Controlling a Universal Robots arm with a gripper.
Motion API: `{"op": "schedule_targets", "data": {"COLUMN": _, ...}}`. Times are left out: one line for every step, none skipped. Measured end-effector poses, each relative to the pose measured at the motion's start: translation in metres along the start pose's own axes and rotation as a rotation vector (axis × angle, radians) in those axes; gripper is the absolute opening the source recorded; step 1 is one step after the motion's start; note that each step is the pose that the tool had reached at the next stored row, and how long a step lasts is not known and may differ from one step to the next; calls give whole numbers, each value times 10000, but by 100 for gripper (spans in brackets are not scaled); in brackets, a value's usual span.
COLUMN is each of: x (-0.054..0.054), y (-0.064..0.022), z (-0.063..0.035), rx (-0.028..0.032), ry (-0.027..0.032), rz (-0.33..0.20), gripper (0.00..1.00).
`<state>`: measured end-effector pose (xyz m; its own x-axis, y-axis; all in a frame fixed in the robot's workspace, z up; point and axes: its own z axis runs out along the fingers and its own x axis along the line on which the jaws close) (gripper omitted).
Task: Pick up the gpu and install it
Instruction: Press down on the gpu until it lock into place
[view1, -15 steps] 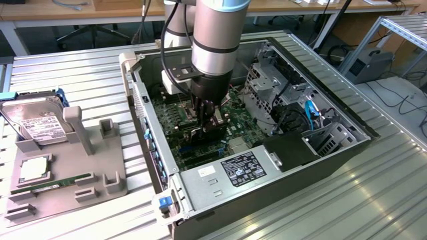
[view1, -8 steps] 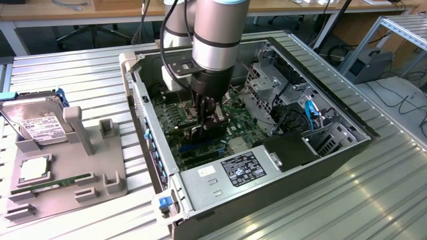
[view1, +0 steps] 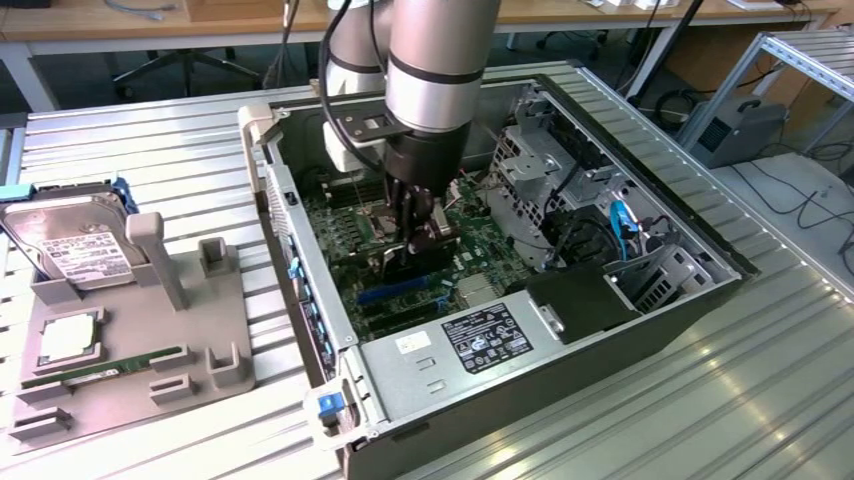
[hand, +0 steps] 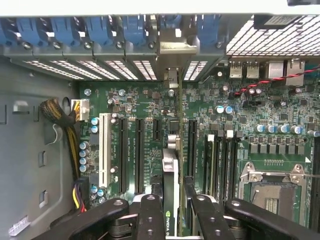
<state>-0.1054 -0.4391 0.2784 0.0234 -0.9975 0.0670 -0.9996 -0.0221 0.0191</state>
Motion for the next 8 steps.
{"op": "schedule_targets", "data": {"x": 1, "y": 0, "z": -17, "rx": 0, "ry": 0, "rz": -1, "gripper": 26}}
{"op": "schedule_targets", "data": {"x": 2, "y": -1, "z": -22, "rx": 0, "ry": -1, "rz": 0, "gripper": 26}}
{"op": "schedule_targets", "data": {"x": 2, "y": -6, "z": -21, "rx": -1, "ry": -5, "rz": -2, "gripper": 26}}
{"op": "schedule_targets", "data": {"x": 2, "y": -8, "z": -21, "rx": -2, "ry": -5, "rz": -1, "gripper": 26}}
{"op": "schedule_targets", "data": {"x": 2, "y": -8, "z": -22, "rx": -3, "ry": -4, "rz": -1, "gripper": 26}}
{"op": "schedule_targets", "data": {"x": 2, "y": -7, "z": -23, "rx": -4, "ry": -2, "rz": -1, "gripper": 26}}
{"op": "schedule_targets", "data": {"x": 2, "y": -26, "z": -24, "rx": -6, "ry": -1, "rz": 1, "gripper": 26}}
{"op": "schedule_targets", "data": {"x": 3, "y": -77, "z": -24, "rx": -5, "ry": -1, "rz": 2, "gripper": 26}}
